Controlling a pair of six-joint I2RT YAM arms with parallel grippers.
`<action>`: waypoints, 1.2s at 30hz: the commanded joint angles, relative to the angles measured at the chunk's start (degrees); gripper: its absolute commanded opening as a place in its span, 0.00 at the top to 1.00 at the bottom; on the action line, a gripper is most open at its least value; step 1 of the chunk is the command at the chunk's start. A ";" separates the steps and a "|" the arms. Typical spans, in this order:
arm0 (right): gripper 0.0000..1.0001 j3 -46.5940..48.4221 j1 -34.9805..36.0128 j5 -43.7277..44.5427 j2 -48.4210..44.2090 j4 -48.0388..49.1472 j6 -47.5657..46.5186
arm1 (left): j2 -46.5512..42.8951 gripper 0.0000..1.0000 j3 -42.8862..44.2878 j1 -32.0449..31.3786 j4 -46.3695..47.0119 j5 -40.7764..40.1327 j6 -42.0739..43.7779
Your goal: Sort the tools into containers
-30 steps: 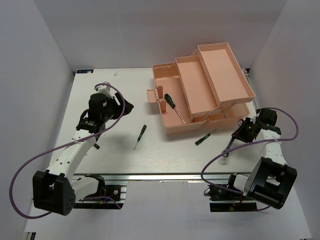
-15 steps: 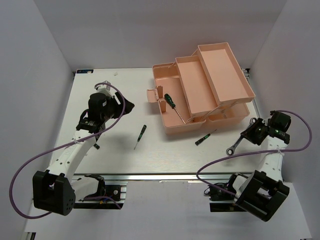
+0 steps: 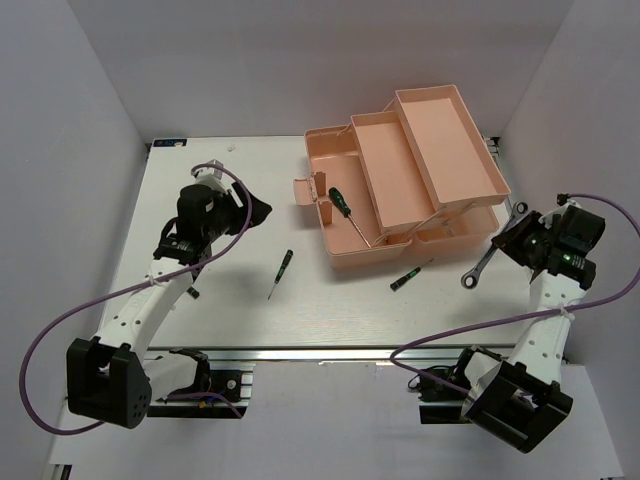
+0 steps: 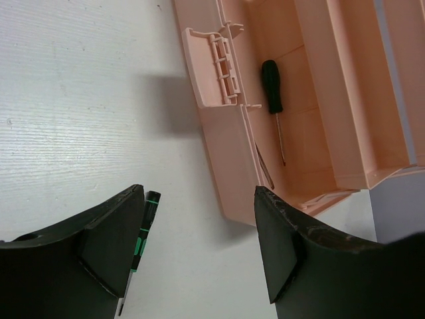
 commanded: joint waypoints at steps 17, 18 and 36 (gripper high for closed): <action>1.00 22.49 6.33 -14.43 9.75 21.69 8.67 | 1.85 0.23 0.91 0.38 3.57 3.76 -0.41; 1.00 23.64 7.47 -13.29 11.06 22.92 8.94 | 1.85 0.23 0.73 0.38 3.66 3.94 -0.50; 0.79 54.40 23.82 -0.53 47.01 18.38 -5.10 | -0.61 0.23 -1.99 0.29 -2.31 2.62 2.13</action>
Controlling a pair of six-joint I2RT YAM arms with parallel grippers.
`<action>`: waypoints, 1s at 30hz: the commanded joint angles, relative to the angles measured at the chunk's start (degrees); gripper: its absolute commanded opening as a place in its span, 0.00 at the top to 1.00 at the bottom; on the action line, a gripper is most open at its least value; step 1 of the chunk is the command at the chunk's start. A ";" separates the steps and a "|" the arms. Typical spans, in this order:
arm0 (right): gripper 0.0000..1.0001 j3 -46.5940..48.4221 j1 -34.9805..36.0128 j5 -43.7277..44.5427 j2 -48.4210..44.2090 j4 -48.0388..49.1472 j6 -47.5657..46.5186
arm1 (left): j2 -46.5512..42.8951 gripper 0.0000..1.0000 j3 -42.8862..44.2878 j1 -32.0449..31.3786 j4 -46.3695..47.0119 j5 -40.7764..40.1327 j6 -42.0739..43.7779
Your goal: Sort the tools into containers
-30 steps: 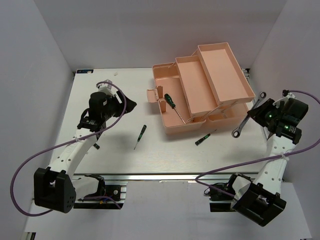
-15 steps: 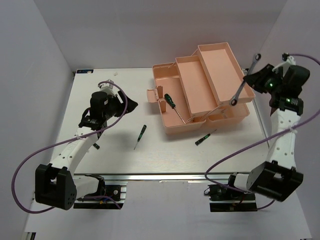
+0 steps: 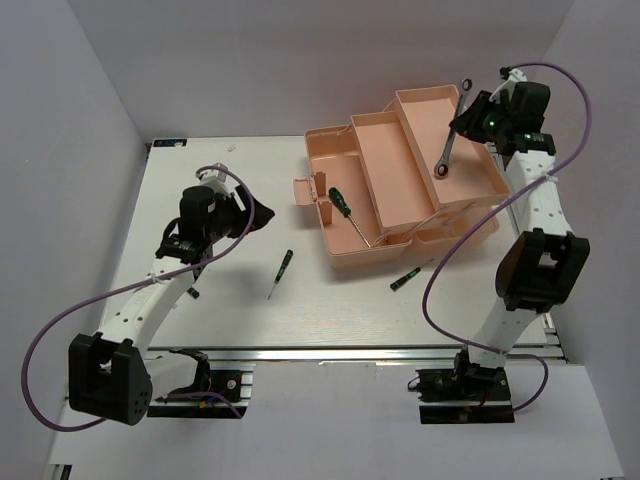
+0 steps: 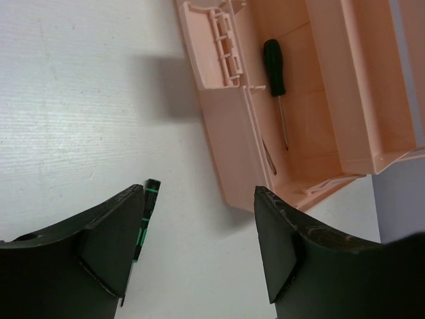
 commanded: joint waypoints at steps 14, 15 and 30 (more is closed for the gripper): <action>0.27 5.09 -0.04 -20.57 -4.71 -5.46 -27.20 | 11.96 0.36 -0.35 -10.69 -5.88 -13.30 7.98; 0.30 3.95 -0.22 -22.89 -6.63 -5.72 -29.39 | 13.62 0.37 -0.44 -11.48 -5.18 -13.58 9.21; 0.38 -14.96 -0.22 -29.51 -19.48 -2.03 -26.07 | 31.99 0.43 4.92 -19.92 -1.29 -25.43 13.52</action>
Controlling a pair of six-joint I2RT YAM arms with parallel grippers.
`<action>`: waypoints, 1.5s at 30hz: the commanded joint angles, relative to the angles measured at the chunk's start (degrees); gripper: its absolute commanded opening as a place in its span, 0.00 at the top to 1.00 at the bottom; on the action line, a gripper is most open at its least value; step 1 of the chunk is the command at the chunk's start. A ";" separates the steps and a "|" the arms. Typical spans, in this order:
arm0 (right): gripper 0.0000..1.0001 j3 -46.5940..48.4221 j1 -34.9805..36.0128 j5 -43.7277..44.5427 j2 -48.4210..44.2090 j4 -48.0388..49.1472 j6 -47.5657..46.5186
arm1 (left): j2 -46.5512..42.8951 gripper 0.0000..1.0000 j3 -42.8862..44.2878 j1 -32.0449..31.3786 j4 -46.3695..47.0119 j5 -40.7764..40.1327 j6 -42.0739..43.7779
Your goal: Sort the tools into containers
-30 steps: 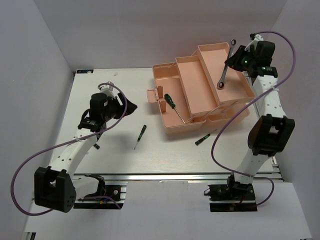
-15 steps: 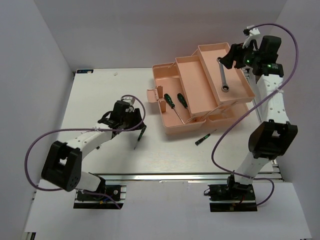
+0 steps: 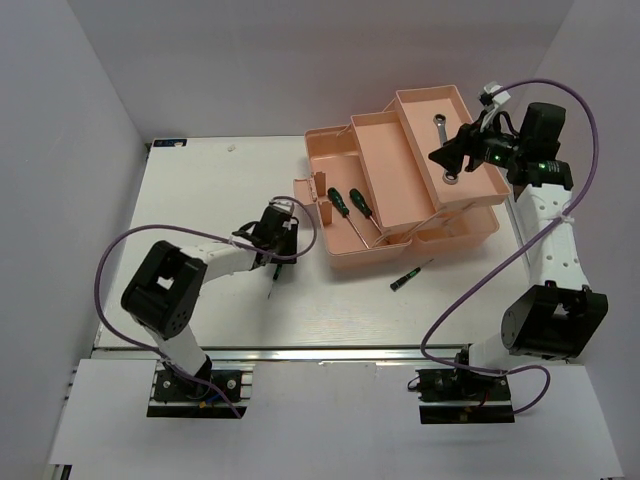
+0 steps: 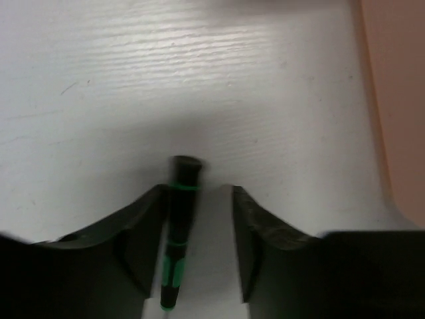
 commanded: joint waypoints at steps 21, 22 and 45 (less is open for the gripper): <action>0.11 -10.87 1.01 -14.00 -9.66 -6.16 -22.93 | -20.43 1.00 5.98 -4.99 -11.20 -2.07 -4.56; 0.12 -11.41 1.36 -14.62 -10.10 -7.21 -25.66 | -21.48 1.00 7.12 -5.07 -10.41 -0.03 -4.56; 0.44 -26.79 6.28 -7.33 -19.16 -15.73 -37.89 | 30.53 0.86 66.29 -6.83 11.66 18.02 -28.64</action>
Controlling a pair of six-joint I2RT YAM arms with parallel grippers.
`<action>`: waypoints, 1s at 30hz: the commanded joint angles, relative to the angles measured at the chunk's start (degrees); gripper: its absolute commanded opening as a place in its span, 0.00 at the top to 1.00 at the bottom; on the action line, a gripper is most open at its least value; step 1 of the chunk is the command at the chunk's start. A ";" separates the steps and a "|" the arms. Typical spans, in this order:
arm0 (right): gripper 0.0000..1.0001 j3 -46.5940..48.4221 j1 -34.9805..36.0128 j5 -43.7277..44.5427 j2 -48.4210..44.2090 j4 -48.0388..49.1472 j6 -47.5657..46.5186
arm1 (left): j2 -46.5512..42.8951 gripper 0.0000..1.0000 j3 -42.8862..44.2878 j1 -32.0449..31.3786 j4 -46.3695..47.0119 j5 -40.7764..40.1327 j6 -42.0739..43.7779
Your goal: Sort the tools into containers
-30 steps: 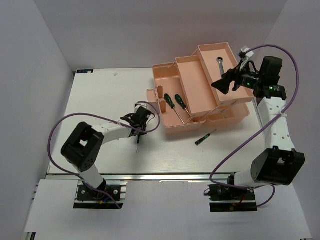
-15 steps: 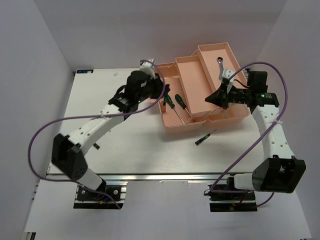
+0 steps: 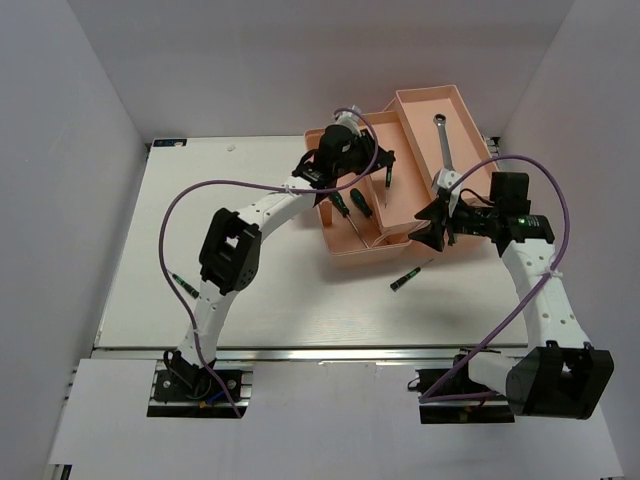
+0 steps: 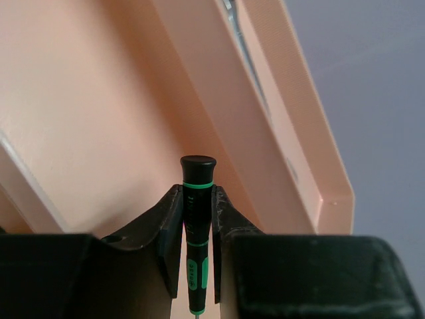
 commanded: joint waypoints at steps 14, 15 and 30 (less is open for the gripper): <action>0.37 -3.19 8.02 18.87 8.82 -33.15 -71.68 | -15.08 0.39 0.53 1.90 -14.98 -10.21 4.17; 0.38 -3.55 8.99 21.59 9.78 -31.49 -72.56 | -20.93 0.45 -2.37 2.33 -16.22 -11.79 4.61; 0.43 -8.21 21.04 37.87 21.83 -12.84 -63.25 | -80.13 0.30 -66.11 22.38 -43.63 -33.87 1.46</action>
